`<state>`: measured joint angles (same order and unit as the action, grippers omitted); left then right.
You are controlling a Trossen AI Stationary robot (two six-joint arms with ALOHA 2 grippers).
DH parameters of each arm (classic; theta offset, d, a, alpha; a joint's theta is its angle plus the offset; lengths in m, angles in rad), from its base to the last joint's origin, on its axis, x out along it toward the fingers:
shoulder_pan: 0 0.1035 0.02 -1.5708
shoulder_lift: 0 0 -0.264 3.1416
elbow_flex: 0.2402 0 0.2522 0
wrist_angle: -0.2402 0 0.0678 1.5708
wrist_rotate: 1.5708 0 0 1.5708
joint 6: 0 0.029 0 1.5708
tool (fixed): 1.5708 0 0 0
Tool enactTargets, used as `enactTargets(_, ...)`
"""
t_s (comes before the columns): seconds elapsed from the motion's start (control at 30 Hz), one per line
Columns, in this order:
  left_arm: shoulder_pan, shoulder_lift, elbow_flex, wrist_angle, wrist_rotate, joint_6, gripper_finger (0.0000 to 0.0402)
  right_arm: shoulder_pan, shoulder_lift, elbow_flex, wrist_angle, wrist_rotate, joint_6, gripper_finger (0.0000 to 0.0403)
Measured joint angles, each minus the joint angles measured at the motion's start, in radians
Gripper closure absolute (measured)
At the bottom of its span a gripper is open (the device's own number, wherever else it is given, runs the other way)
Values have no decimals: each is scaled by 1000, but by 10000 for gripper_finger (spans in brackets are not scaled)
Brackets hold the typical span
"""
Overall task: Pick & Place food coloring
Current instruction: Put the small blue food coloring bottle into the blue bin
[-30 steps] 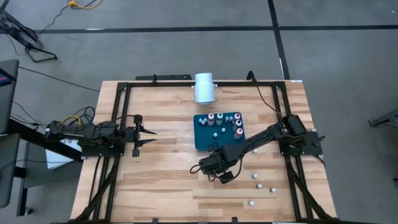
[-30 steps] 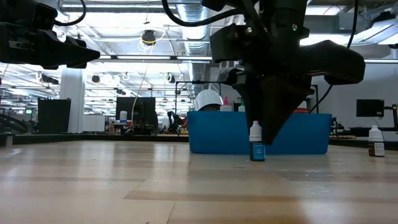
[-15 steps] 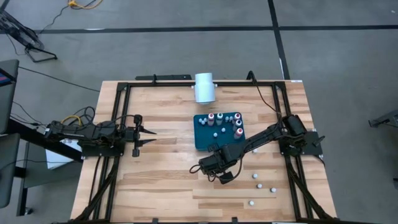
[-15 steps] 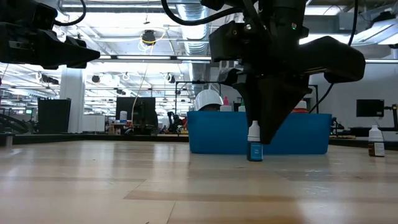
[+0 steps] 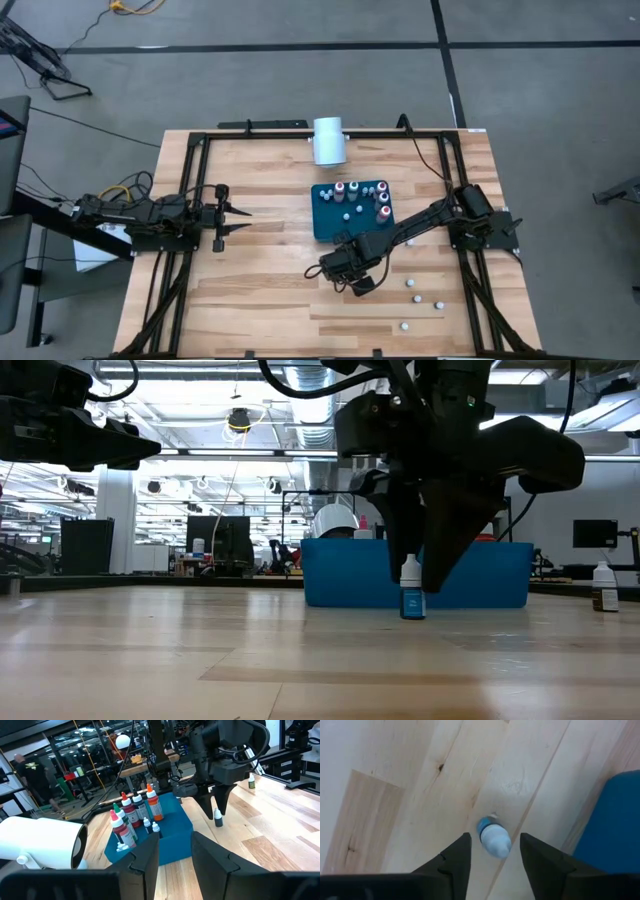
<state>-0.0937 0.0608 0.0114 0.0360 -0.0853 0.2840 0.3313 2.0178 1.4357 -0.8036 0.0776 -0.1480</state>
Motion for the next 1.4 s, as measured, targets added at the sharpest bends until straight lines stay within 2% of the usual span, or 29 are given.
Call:
enactTargets(0.17, 0, 0, 0, 0, 0, 0, 297, 0, 0, 0, 15, 0, -1, 220)
enactTargets(0.33, 0, 0, 0, 0, 0, 0, 297, 0, 0, 0, 20, -1, -9, 215)
enactTargets(0.47, 0, 0, 0, 0, 0, 0, 297, 0, 0, 0, 20, -1, -9, 237)
enactTargets(0.7, 0, 0, 0, 0, 0, 0, 297, 0, 0, 0, 20, -3, -9, 311)
enactTargets(0.83, 0, 0, 0, 0, 0, 0, 297, 0, 0, 1, 21, -3, -20, 341)
enactTargets(1.1, 0, 0, 0, 0, 0, 0, 297, 0, -8, 28, 9, -5, -103, 348)
enactTargets(1.4, 0, 0, 0, 0, 0, 0, 297, -49, -21, 186, -105, -51, -207, 348)
